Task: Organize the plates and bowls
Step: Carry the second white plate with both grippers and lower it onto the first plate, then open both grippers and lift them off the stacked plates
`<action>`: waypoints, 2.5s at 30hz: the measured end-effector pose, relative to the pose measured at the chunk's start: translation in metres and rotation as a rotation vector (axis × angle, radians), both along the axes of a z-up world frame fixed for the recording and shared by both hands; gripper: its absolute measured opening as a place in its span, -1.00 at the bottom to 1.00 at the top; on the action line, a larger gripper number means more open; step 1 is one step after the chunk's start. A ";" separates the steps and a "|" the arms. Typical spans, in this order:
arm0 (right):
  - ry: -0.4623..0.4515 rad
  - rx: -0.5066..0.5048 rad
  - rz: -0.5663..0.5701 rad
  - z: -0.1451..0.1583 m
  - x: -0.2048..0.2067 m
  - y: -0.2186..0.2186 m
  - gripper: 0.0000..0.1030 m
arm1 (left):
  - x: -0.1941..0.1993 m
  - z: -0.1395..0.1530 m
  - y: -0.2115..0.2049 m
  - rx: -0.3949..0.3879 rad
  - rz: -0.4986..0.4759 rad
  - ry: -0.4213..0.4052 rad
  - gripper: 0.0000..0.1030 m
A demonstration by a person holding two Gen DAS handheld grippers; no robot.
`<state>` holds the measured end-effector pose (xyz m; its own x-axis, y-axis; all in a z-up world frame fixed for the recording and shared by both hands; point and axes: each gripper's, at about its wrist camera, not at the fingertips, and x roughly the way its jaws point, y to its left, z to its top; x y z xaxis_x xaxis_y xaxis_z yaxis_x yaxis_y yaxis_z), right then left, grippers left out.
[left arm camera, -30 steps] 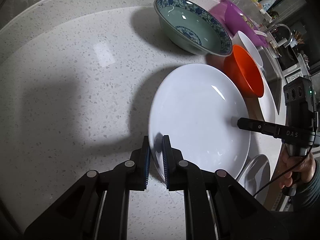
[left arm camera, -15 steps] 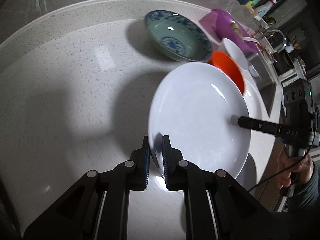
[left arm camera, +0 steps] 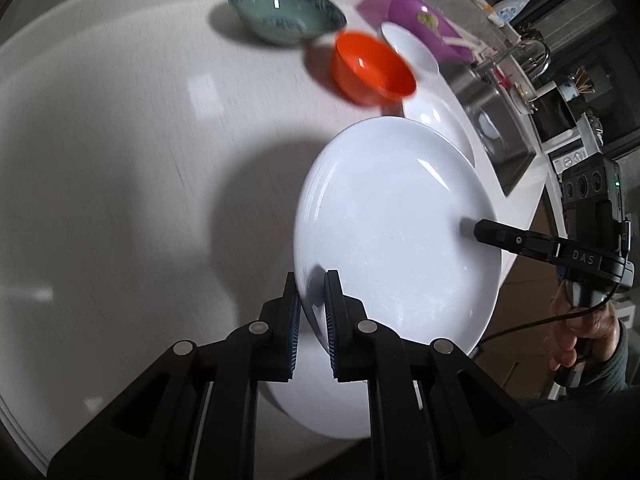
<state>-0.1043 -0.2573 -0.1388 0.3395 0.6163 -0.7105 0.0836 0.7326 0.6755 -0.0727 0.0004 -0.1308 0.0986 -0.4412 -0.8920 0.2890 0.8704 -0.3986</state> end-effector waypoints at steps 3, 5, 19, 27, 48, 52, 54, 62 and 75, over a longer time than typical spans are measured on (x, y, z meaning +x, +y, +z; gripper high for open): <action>0.027 0.006 0.013 -0.012 -0.019 -0.007 -0.80 | -0.027 -0.008 -0.006 0.008 0.021 0.027 -0.81; 0.038 0.009 0.031 -0.017 -0.027 -0.010 -0.80 | -0.039 -0.013 -0.007 0.011 0.041 0.040 -0.80; 0.065 -0.033 0.129 -0.045 -0.037 0.002 -0.80 | -0.073 -0.041 0.003 0.081 0.094 0.039 -0.79; 0.068 -0.042 0.131 -0.048 -0.035 0.006 -0.80 | -0.064 -0.049 -0.003 0.077 0.091 0.039 -0.79; -0.036 -0.285 0.214 -0.039 -0.043 0.032 -0.82 | -0.070 -0.047 -0.007 0.113 0.065 -0.054 -0.76; -0.060 -0.348 0.232 -0.036 -0.043 0.039 -0.80 | -0.070 -0.046 -0.011 0.136 0.039 -0.084 -0.72; -0.072 -0.381 0.239 -0.034 -0.043 0.041 -0.79 | -0.069 -0.045 -0.016 0.165 0.001 -0.104 -0.69; -0.087 -0.480 0.249 -0.031 -0.045 0.056 -0.71 | -0.070 -0.043 -0.028 0.173 -0.106 -0.122 -0.17; -0.076 -0.563 0.246 -0.027 -0.048 0.073 -0.56 | -0.066 -0.040 -0.037 0.148 -0.191 -0.107 0.48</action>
<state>-0.1528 -0.1841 -0.1659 0.2976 0.2205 -0.9289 -0.1665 0.9700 0.1770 -0.1383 -0.0370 -0.1713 0.1234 -0.3265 -0.9371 0.4871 0.8427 -0.2295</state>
